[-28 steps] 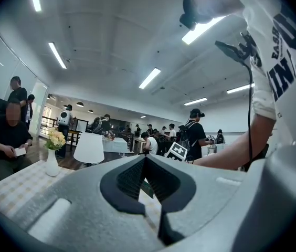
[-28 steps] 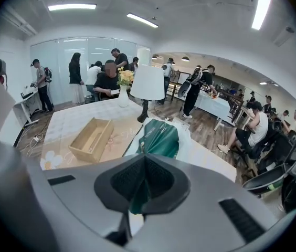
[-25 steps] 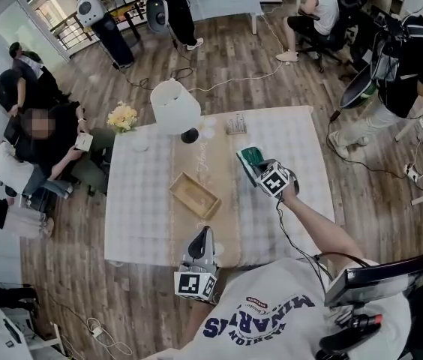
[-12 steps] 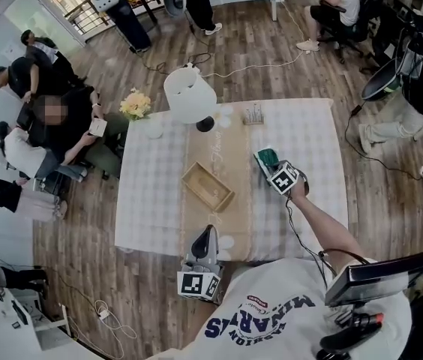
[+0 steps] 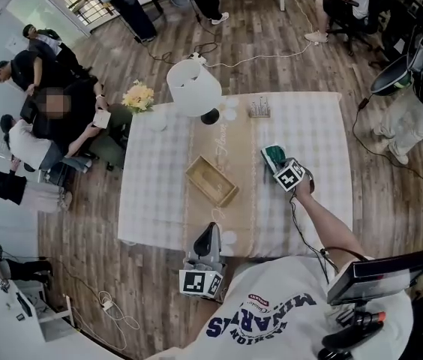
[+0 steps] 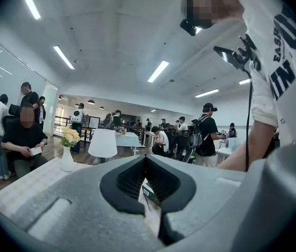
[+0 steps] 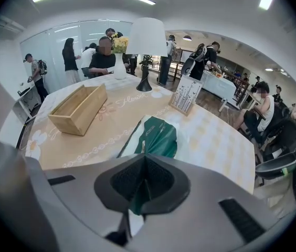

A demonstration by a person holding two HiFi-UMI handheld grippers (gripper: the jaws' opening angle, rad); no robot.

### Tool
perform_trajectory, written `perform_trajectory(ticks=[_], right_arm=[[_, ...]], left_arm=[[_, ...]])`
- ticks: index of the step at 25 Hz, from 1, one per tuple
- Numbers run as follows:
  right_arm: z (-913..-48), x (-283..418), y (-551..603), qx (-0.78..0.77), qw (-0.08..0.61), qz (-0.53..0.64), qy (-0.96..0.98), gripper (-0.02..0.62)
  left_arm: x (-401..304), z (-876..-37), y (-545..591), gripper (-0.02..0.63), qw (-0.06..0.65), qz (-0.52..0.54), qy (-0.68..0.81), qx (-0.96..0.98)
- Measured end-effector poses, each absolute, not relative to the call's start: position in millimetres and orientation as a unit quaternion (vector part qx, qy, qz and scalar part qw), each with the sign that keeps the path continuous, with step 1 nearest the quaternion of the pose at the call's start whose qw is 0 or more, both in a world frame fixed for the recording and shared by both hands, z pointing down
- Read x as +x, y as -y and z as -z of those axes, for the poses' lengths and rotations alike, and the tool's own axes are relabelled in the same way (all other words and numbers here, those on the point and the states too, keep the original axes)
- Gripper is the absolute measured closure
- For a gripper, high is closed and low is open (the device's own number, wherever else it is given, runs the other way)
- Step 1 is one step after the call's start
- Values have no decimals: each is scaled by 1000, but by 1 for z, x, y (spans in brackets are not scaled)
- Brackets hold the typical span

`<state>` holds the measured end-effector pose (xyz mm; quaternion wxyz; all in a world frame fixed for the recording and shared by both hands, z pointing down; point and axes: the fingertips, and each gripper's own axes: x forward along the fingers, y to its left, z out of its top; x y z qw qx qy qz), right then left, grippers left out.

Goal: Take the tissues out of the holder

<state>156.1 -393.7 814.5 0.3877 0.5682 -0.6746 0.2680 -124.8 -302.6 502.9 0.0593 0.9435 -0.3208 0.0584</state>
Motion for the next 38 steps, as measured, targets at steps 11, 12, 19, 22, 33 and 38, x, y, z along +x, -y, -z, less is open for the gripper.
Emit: perform_trajectory(ticks=[11,12,19,22,33,38], right_arm=[[-809,125,400,544,395,-254,695,591],[-809,118,402,538,396,-252,700,591],[-820,50,412,481,390,-269,737,556],[-821,36,416,477,388,-272,740,531],[-716,6,420,479,253,-259,800,528],[-590,-21,414,486,153,-170,844,573]], left_arm=[[-109,-495,304,603,59,-52,309,948],[-110,-494,305,603,59,-51,310,948],[-129,-498,304,603,57,-47,324,943],[-142,-500,306,603,57,-47,338,938],[-137,-493,313,603,48,-38,330,942],[-129,-474,324,603,29,-24,307,951]])
